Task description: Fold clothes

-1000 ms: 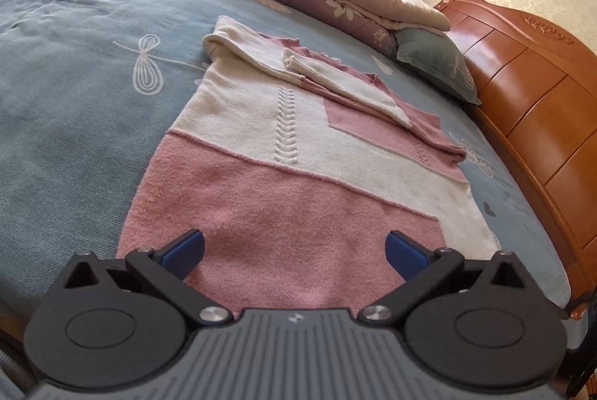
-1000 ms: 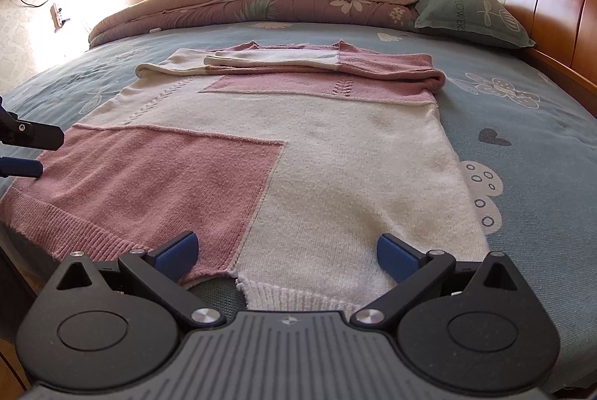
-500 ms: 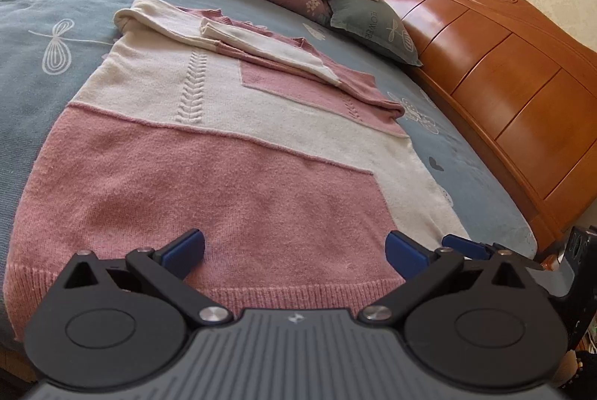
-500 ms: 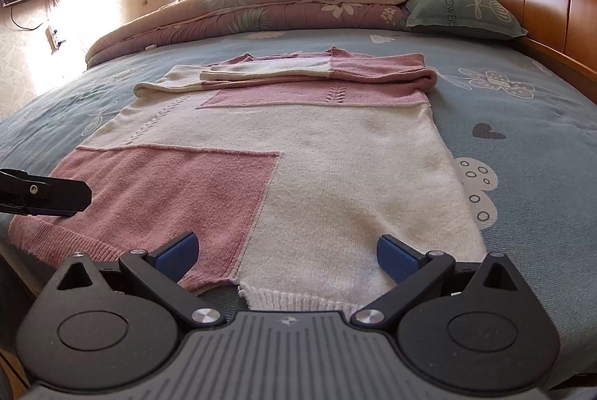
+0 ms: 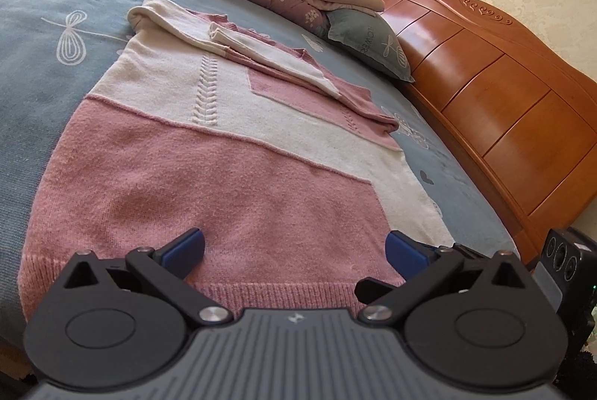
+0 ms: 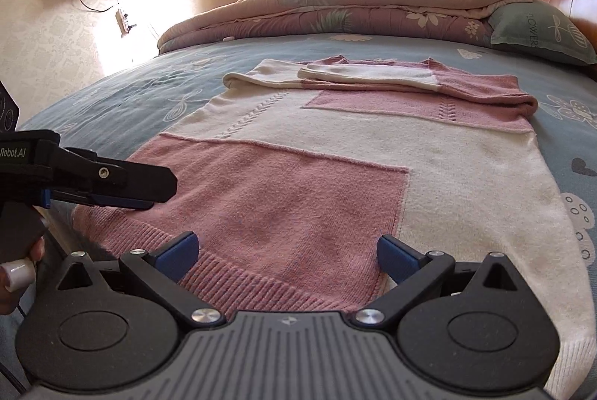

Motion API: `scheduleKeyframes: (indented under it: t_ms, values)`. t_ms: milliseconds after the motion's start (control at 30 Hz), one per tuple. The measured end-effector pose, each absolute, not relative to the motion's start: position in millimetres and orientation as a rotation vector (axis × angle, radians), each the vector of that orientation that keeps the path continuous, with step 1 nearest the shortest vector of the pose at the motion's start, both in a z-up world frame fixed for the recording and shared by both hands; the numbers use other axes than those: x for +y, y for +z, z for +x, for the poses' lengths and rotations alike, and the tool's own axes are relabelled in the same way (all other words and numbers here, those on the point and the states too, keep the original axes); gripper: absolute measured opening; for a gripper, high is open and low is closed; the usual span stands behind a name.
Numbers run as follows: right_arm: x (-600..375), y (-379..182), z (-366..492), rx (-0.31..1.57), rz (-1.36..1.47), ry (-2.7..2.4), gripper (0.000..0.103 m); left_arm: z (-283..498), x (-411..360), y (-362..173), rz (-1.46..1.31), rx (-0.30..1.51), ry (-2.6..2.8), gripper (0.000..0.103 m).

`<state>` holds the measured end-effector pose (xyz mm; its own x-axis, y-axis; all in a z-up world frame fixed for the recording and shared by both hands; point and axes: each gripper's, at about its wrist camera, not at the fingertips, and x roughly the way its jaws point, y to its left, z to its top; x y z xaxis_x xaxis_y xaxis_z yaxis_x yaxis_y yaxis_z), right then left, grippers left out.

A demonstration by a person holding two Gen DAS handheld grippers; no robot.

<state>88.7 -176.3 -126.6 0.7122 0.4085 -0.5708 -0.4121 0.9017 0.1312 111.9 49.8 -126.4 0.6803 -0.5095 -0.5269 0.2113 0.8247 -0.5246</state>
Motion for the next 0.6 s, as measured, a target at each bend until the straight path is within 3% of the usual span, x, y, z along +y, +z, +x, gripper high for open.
scheduleKeyframes:
  t_ms: [600]
  values:
    - [-287,-114,95,0.601,0.381,0.169,0.103,110,45,-129,-0.375,0.683,-0.437,0.102]
